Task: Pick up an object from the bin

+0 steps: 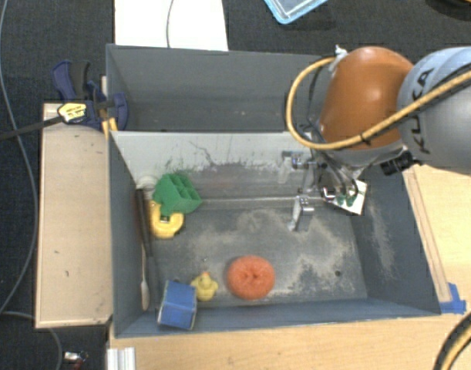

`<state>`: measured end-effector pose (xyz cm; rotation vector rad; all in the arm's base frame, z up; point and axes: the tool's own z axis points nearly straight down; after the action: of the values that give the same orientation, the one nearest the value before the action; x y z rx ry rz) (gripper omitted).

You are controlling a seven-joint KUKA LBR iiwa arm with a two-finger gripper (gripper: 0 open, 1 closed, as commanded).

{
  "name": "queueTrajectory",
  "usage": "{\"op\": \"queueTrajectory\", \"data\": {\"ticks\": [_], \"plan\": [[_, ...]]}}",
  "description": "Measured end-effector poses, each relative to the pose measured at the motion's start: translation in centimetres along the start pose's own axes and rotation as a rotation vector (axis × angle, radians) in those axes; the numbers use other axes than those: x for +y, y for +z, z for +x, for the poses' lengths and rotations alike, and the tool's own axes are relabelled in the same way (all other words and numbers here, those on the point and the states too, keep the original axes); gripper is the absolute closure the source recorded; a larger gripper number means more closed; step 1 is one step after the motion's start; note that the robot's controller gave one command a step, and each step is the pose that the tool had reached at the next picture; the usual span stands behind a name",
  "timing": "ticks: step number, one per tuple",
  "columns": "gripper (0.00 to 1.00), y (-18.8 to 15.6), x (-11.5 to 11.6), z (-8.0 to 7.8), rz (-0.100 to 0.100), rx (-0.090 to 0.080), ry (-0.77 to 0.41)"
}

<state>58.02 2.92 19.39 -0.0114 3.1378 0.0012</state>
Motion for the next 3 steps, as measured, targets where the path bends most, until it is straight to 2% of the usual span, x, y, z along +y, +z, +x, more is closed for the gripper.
{"op": "queueTrajectory", "data": {"ticks": [1, 2, 3], "plan": [[0.00, 0.0, 0.0, 0.0, 0.000, 0.000, 0.000], [0.00, 3.5, 4.8, 6.4, -0.001, -0.004, -0.014], [0.00, 10.0, 6.4, 3.3, 0.001, -0.019, -0.043]]}}
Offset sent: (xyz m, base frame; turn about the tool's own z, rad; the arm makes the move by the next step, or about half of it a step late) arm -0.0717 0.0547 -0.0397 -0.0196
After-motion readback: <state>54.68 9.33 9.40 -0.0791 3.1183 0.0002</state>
